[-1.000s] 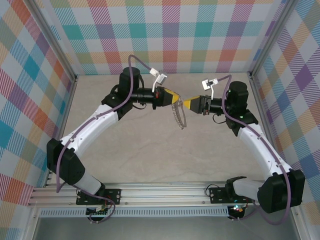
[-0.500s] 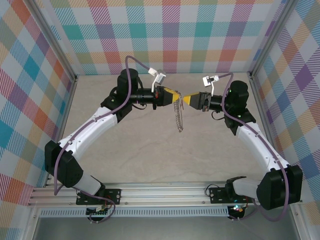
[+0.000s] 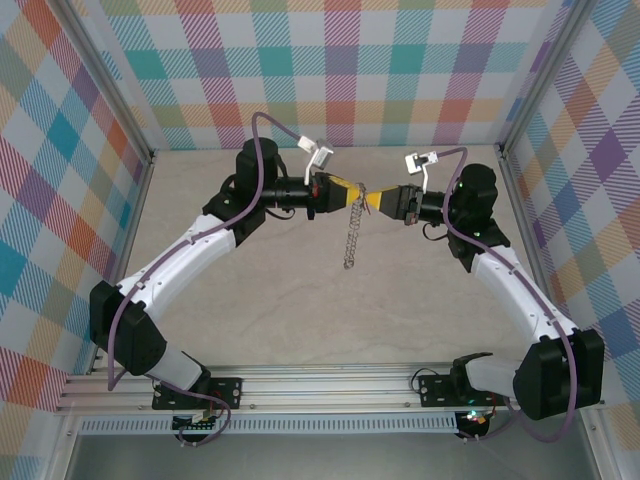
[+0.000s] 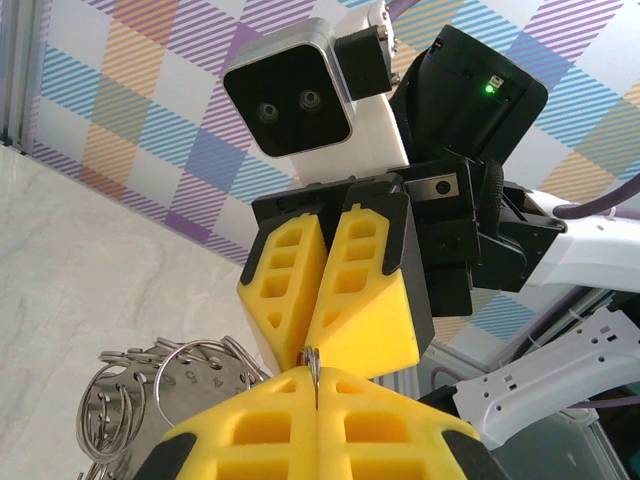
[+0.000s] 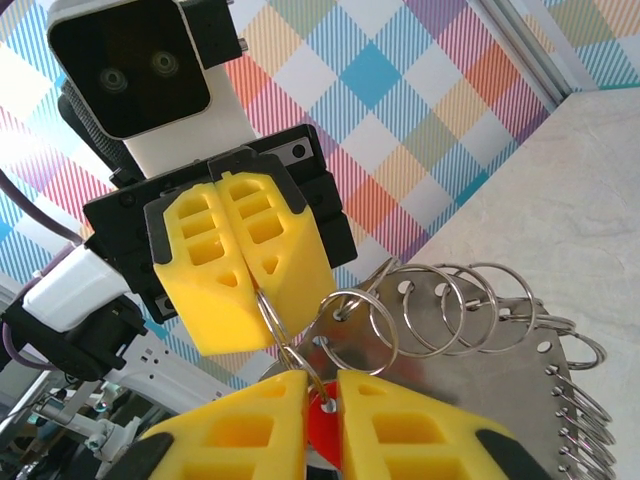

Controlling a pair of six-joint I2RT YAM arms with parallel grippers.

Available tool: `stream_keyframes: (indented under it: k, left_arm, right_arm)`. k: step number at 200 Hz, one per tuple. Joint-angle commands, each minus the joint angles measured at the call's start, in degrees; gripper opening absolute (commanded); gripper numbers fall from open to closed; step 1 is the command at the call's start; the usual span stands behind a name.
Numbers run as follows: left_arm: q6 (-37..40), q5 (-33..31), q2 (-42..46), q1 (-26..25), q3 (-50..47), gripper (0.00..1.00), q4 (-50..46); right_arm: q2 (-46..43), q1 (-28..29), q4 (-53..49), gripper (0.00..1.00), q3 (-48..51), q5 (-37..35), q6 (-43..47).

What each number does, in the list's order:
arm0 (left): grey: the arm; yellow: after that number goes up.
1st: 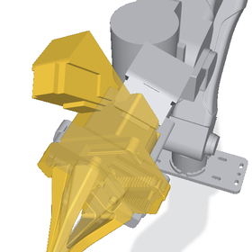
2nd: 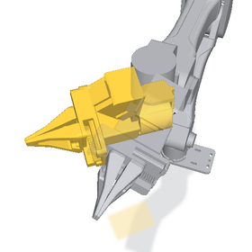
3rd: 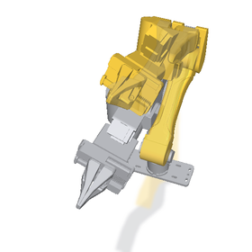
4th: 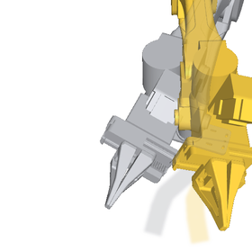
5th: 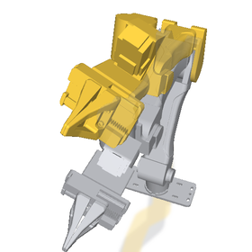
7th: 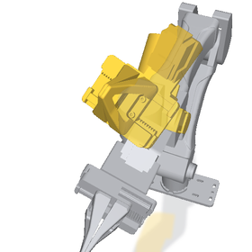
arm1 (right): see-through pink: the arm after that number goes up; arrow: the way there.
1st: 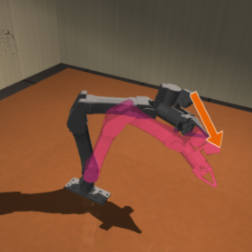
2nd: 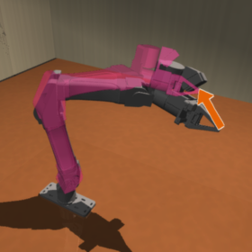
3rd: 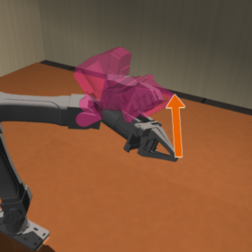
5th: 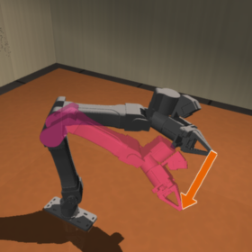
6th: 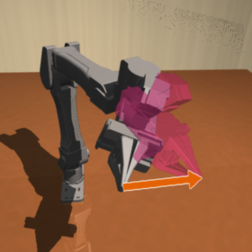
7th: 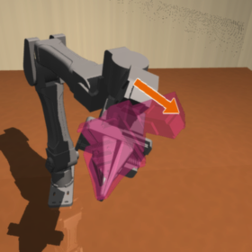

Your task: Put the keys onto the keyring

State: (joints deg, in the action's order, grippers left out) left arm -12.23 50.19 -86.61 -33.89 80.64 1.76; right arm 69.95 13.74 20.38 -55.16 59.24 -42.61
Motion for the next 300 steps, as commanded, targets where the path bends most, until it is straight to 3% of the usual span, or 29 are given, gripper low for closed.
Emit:
stream_keyframes:
  k: [1, 36, 66, 161, 228, 300]
  left_arm:
    - [-0.2, 0.2, 2.2, -0.6, -0.6, 0.00, 3.2]
    - [-0.1, 0.1, 2.3, -0.7, -0.7, 0.00, 3.3]
    - [-0.1, -0.2, 2.5, -0.8, -1.0, 0.00, 3.5]
    - [-8.0, -8.5, 7.9, -1.3, -9.7, 0.00, 19.2]
    - [-9.3, -13.5, 8.6, -3.5, -12.8, 0.00, 23.6]
    - [-11.1, -18.0, 8.5, -3.9, -15.5, 0.00, 27.8]
  right_arm:
    - [-0.7, 0.6, 2.9, 0.20, 0.8, 1.0, -0.6]
    - [-0.9, 0.9, 3.0, 0.18, 0.8, 1.1, -0.8]
    - [-1.4, 1.0, 3.6, 0.00, 1.3, 1.3, -1.2]
    - [-3.9, 1.8, 4.4, 0.00, 5.5, -0.4, -3.6]
    - [-3.1, 6.5, 3.9, 0.00, 4.6, -1.7, -3.1]
    - [-7.8, 6.9, -7.1, 0.03, 4.9, -4.7, 2.4]
